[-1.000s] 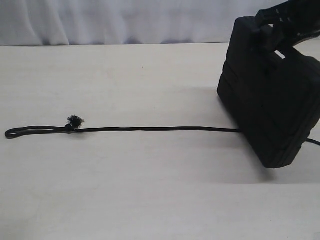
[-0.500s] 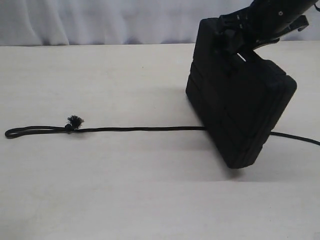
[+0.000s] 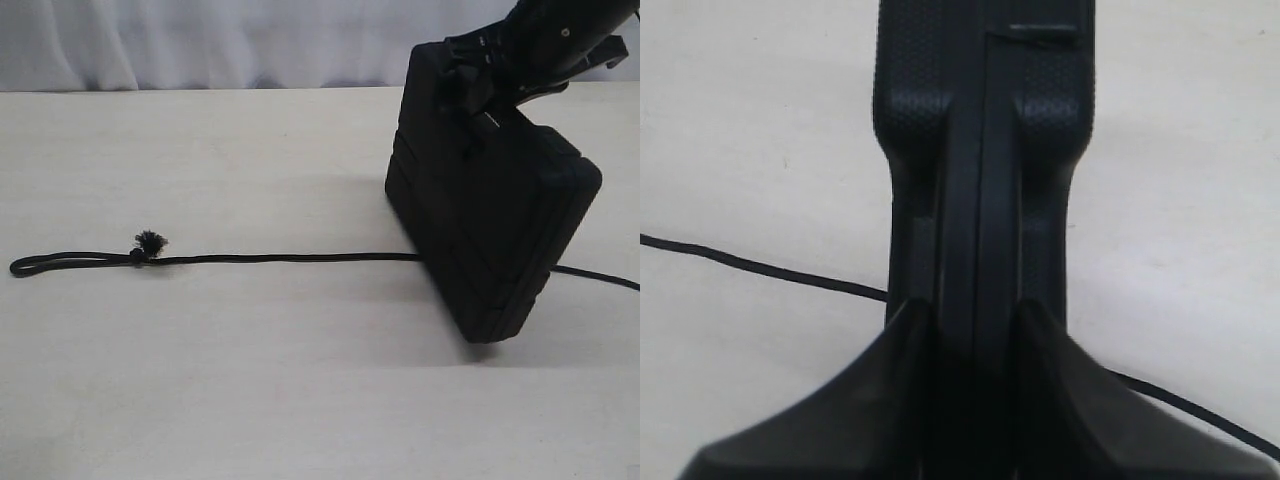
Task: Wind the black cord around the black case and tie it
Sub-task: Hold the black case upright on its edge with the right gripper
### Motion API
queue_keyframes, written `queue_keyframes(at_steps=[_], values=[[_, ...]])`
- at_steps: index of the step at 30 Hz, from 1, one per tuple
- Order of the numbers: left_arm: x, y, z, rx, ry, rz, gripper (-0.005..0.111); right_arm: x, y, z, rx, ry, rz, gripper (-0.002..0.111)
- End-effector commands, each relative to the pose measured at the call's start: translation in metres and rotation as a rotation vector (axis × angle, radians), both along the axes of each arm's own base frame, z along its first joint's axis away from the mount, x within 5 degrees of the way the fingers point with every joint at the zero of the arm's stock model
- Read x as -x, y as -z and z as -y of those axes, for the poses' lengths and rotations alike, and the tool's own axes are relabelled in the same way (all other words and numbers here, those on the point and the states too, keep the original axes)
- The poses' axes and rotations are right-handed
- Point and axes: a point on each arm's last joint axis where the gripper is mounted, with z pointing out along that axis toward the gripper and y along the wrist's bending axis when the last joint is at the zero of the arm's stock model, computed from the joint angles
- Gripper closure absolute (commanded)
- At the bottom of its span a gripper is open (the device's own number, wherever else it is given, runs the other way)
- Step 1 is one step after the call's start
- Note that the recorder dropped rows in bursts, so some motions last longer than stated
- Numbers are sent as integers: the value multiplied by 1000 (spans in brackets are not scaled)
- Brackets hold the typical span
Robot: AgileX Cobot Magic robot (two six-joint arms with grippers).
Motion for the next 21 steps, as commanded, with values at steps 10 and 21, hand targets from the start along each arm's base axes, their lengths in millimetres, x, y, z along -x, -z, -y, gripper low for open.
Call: queue_keyframes(at_steps=[10,21], values=[[0,0,1,4,11,9,107,5,18,3,-17,35,60,104],[-2,-7,0,-21,10,93,107,14,17,8,50,19,-4,104]])
